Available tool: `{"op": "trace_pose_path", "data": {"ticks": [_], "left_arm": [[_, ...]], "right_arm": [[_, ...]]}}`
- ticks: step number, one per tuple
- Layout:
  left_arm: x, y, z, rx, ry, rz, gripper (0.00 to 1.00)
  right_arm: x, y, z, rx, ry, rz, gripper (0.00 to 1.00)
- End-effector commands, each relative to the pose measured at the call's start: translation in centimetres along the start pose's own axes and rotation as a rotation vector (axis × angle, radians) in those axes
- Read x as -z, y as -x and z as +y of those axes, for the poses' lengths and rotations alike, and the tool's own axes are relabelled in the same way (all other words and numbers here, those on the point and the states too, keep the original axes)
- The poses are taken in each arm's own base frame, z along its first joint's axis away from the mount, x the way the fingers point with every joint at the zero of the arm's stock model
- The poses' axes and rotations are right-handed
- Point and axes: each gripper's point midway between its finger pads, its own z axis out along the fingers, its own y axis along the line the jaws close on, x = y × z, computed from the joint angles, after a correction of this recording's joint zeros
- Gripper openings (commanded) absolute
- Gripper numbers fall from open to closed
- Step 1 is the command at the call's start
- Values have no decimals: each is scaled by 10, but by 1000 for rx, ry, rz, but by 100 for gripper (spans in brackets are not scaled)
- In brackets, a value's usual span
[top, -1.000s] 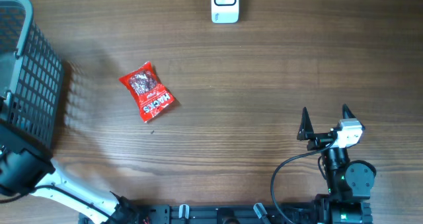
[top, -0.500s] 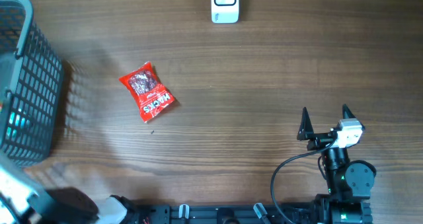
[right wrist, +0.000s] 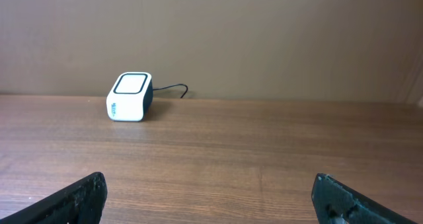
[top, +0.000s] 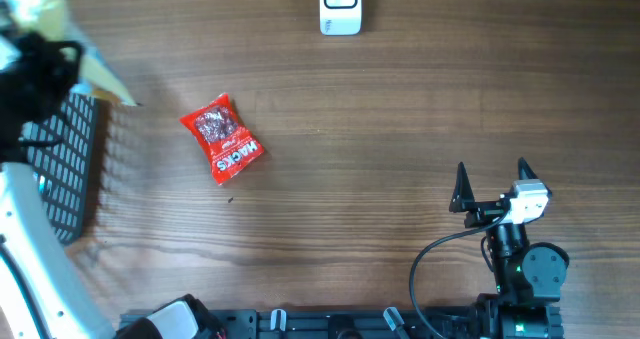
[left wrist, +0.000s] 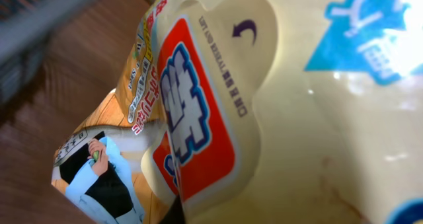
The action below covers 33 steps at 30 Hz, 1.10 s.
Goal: Scan the item barcode
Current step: 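Place the cream printed bag on the table beside the red bag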
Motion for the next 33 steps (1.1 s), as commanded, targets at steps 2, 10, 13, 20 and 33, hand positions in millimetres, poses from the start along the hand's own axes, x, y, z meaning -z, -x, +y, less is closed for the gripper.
{"op": "trace_pose_path", "data": {"ticks": [2,10,13,20,33], "left_arm": [[-16,-37,-14,-143,134,59,4],[-94,-144,47,-200,470,331,4],[-122,-179,73,-168,535,409,4],[-166,-233,78,-168,547,505,12],[-98,-130,33,-228,507,305,100]], "right_arm": [[0,2,-5,-7,-24,-7,100],[0,2,-5,-7,-24,-7,100],[0,2,-5,-7,-24,-7,100],[0,2,-5,-7,-24,-7,100],[0,2,-5,-7,-24,-7,100]]}}
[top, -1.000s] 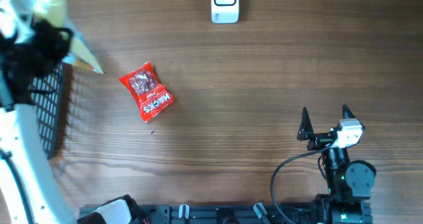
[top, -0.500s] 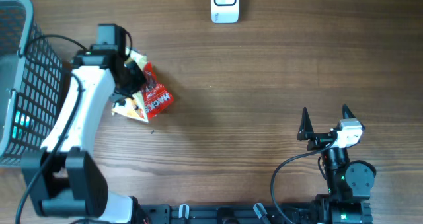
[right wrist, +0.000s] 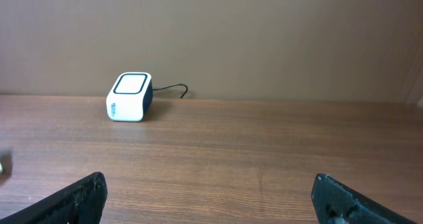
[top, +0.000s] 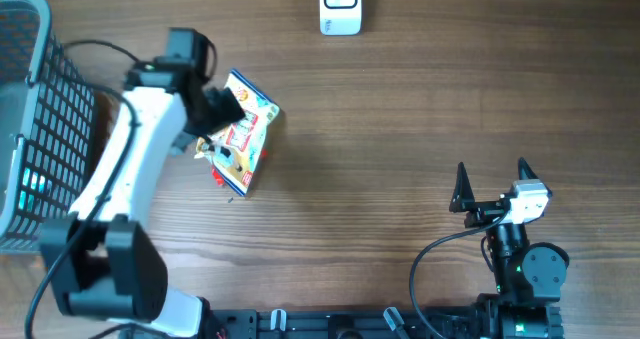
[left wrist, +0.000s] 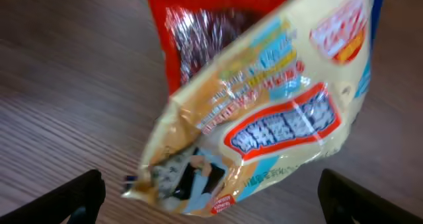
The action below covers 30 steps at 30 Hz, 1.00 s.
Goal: Scan the item barcode
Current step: 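Place the cream printed bag on the table beside the red bag, then reach into the basket and grasp the teal tissue pack with the left gripper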
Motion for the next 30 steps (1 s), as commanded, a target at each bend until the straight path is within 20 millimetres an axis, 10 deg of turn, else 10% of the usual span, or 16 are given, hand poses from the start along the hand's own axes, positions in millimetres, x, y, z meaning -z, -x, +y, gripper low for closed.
{"op": "trace_pose_path", "data": {"ticks": [1,5,11,18,30], "left_arm": [[96,53,16,40,-76,-249,100],[173,91,57,187,-148,-490,100],[207,111,165,459,-58,-638,100],[171,113,271,738,94,-560,100],[52,112,351,922,203,-278,100]], "right_arm": [[0,2,-5,-7,-24,-8,100],[0,2,-5,-7,-24,-8,100],[0,2,-5,-7,-24,-8,100],[0,2,-5,-8,-24,-8,100],[0,2,-5,-7,-24,-8,100]]}}
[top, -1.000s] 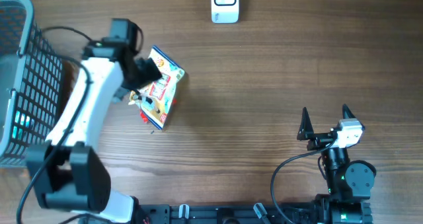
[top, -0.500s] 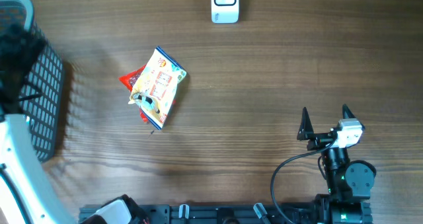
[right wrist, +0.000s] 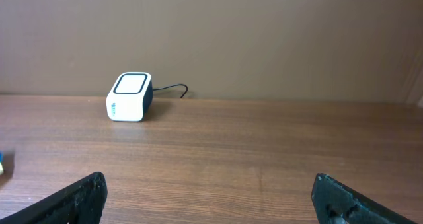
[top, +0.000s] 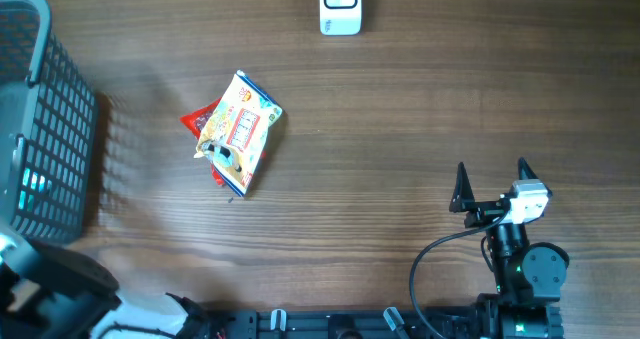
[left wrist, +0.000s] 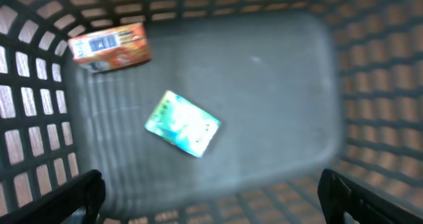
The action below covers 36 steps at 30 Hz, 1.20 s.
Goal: Scan the item barcode
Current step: 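Reach into the basket and grasp the teal tissue pack with the left gripper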
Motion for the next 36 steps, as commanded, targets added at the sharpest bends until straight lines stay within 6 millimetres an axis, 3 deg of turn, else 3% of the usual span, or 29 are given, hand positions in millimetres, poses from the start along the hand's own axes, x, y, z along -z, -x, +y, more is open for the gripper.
{"op": "trace_pose_path", "data": {"ticks": [1,11,15,21,22,25,30,36], "left_arm": [[-35,-2,18,41,65,63,100],[-124,-44,41,27,206,275,100],[-143,-56,46,8,233,323,100],[-148,-57,46,-31,228,328,98],[-148,-57,46,-31,227,328,93],[-148,-56,46,-31,224,323,40],[-148,-55,45,-30,222,319,4],[-135,-47,42,-27,207,294,4]], "right_arm": [[0,2,-5,-8,-24,-8,100],[0,2,-5,-7,-24,-8,100],[0,2,-5,-7,-24,-8,100],[0,2,-5,-7,-24,-8,100],[0,2,-5,-7,-24,-8,100],[0,2,-5,-7,-24,-8,100],[0,2,-5,-8,-24,-8,100],[0,2,-5,-7,-24,-8,100]]}}
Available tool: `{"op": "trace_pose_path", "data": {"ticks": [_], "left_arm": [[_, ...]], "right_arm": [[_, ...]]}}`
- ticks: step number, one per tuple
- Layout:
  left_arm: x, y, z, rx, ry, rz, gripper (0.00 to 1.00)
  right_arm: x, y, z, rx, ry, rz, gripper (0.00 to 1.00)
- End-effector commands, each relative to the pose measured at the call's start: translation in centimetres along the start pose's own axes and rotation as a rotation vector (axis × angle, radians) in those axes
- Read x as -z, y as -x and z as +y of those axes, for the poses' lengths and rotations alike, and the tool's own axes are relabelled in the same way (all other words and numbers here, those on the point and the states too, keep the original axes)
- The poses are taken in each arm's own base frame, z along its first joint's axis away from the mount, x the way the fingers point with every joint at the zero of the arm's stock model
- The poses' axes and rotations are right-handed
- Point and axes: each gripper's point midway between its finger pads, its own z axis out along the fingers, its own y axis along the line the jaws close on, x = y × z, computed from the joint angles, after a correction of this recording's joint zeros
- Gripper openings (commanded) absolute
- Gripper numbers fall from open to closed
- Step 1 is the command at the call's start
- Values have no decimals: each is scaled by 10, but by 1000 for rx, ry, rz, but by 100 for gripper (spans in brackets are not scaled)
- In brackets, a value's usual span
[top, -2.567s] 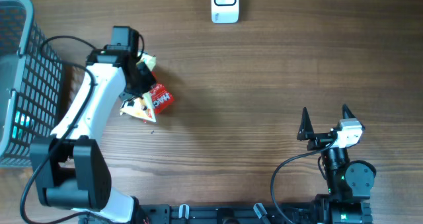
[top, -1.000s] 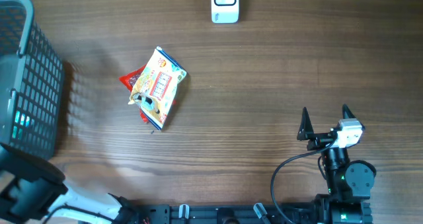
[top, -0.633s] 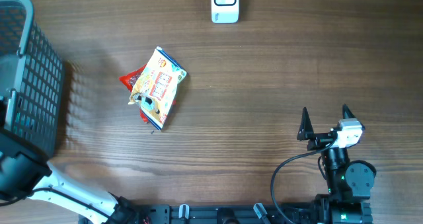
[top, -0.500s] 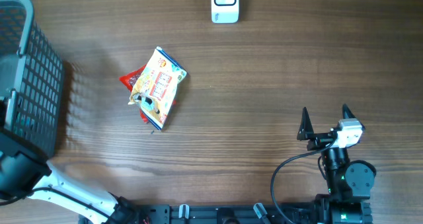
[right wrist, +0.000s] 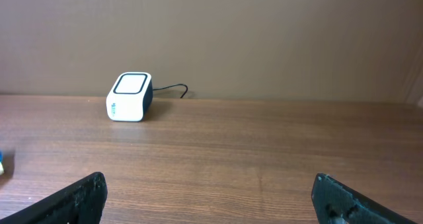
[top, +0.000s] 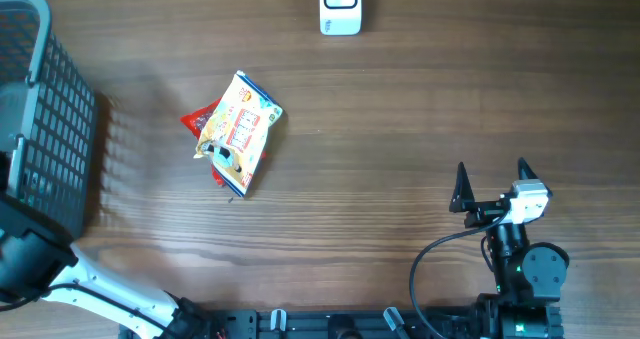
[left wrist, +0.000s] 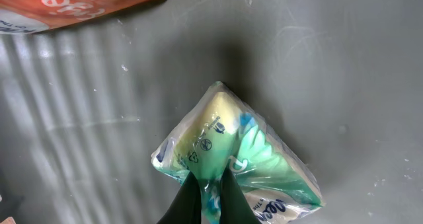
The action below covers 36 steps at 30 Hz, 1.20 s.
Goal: Scan the item barcode
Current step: 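Reach into the basket and grasp the teal tissue pack with the left gripper, then place the teal tissue pack onto the pile of bags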
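Note:
Inside the grey basket [left wrist: 357,65] my left gripper [left wrist: 213,184] is shut on a green and white plastic pack [left wrist: 254,154], pinching its near edge, with the pack's far end down by the basket floor. No barcode shows on the pack's visible faces. The white scanner [top: 340,7] stands at the table's far edge, also seen from the right wrist as the scanner [right wrist: 130,88]. My right gripper [top: 490,184] rests open at the front right, nothing between its fingers.
An orange box [left wrist: 79,2] lies on the basket floor beside the pack. The black mesh basket [top: 60,129] stands at the table's left edge. A yellow snack bag [top: 242,127] lies over a red pack [top: 193,120] left of centre.
My left gripper was open high above the basket floor, with the green pack lying loose. Now it is low in the basket and shut on that pack. The right arm has not moved.
My left gripper first held the yellow snack bag by the basket. Then the bag lay on the red pack on the table, with the gripper open over it. After that the gripper hung open over the basket, and now it grips the green pack inside.

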Motion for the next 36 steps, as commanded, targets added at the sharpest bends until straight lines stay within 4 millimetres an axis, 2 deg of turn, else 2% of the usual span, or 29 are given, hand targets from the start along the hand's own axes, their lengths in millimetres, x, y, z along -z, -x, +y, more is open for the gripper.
{"op": "trace_pose_path", "data": {"ticks": [1,3,5,9,12,14,17,20,21,24,29,32,33,36], "left_arm": [[17,5,2,7,-15,-32,4],[32,10,1,11,-36,-66,4],[63,18,0,20,-78,-134,4],[135,31,0,44,-187,-298,4],[195,31,-9,42,-344,-411,4],[251,23,-20,12,-521,-494,4],[317,-2,-36,-63,-766,-552,4],[352,-34,-52,-79,-941,-490,4],[362,-55,-66,-122,-1019,-424,4],[367,-108,-97,-253,-1104,-265,4],[344,-203,-140,-490,-1031,-83,4],[308,-247,-156,-624,-864,-58,4],[282,-267,-161,-677,-739,-53,4],[235,-307,-169,-789,-550,-3,4]], "right_arm": [[0,2,-5,-7,-24,-8,100],[0,2,-5,-7,-24,-8,99],[0,2,-5,-7,-24,-8,100],[0,2,-5,-7,-24,-8,100],[0,2,-5,-6,-24,-8,100],[0,2,-5,-7,-24,-8,100],[0,2,-5,-6,-24,-8,100],[0,2,-5,-7,-24,-8,100],[0,2,-5,-7,-24,-8,100],[0,2,-5,-7,-24,-8,100],[0,2,-5,-7,-24,-8,100],[0,2,-5,-7,-24,-8,100],[0,2,-5,-7,-24,-8,99],[0,2,-4,-7,-23,-8,100]]}}
